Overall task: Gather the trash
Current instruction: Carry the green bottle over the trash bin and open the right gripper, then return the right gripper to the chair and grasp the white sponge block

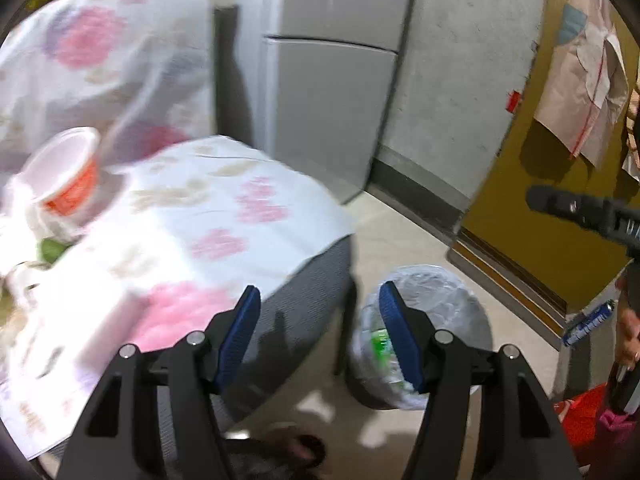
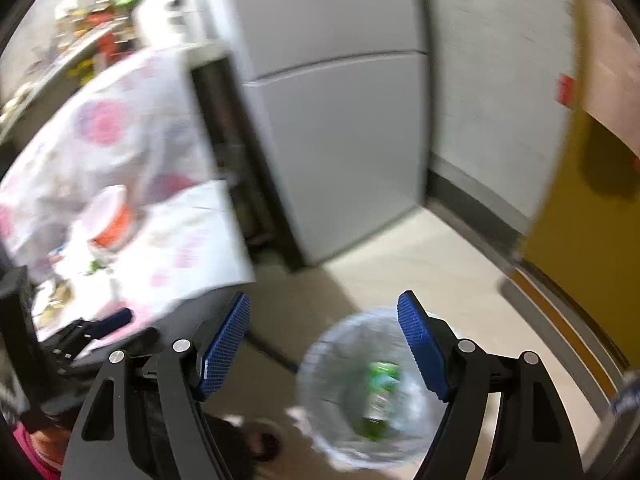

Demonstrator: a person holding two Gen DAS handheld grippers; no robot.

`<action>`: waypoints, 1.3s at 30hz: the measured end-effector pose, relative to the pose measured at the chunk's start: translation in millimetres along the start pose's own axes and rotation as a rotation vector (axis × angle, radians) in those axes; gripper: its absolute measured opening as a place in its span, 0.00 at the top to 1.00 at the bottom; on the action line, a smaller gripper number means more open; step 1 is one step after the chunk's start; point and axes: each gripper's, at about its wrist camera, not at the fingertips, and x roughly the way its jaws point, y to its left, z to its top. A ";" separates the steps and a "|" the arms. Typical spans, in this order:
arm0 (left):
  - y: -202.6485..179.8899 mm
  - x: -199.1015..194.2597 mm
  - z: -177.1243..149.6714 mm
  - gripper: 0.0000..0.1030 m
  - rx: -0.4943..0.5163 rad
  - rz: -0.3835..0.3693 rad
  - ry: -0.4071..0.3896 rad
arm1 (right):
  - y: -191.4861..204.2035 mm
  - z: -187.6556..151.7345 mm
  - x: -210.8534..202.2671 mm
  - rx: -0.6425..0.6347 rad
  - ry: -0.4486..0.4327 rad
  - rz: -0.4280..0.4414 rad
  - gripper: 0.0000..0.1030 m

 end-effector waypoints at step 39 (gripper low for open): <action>208.9 -105.0 -89.1 0.37 -0.364 0.355 0.026 | 296.8 -28.2 156.5 -0.616 0.289 0.430 0.35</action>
